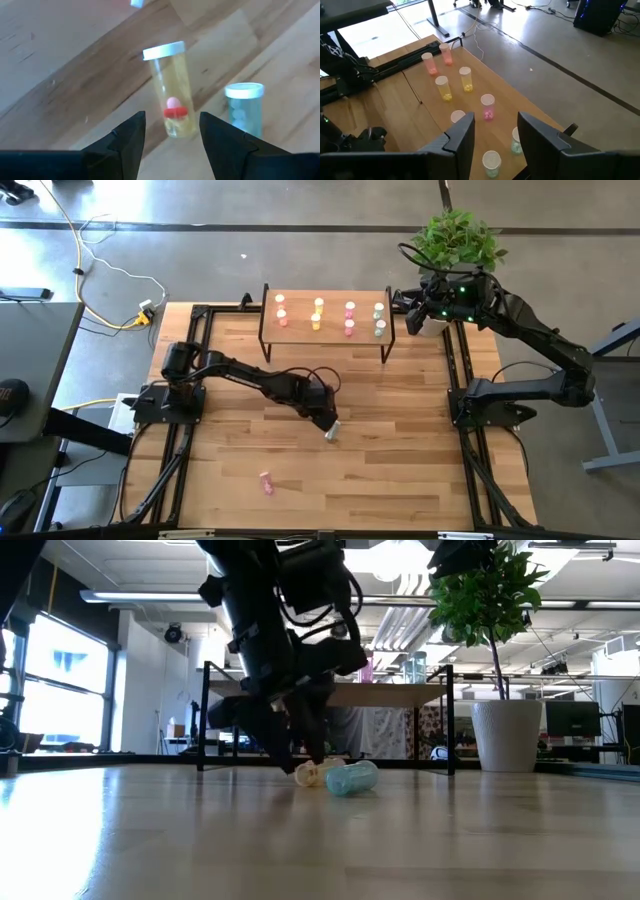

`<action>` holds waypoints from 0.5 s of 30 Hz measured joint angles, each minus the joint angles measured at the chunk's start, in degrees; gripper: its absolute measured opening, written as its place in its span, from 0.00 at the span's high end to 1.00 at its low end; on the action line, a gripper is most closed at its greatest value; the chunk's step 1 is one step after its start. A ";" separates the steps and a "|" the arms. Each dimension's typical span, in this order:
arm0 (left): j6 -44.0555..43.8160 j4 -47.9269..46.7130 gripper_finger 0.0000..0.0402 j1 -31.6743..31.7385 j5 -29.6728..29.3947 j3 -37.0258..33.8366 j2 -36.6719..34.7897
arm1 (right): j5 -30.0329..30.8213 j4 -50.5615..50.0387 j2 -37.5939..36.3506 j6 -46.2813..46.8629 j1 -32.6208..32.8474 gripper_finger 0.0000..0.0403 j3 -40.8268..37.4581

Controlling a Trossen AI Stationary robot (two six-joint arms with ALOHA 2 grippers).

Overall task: Pick and place medicine bottles onto shelf by color
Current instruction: Put the yellow pill bottle on the shelf aligned with the yellow pill bottles

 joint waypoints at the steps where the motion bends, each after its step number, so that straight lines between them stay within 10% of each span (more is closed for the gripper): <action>1: 0.02 -0.14 0.55 -0.02 -0.26 0.00 0.27 | 0.00 0.00 0.00 0.11 0.02 0.65 0.00; 15: 3.34 -0.61 0.61 -0.08 -2.70 0.07 2.15 | 0.00 0.00 0.00 1.08 0.02 0.65 0.00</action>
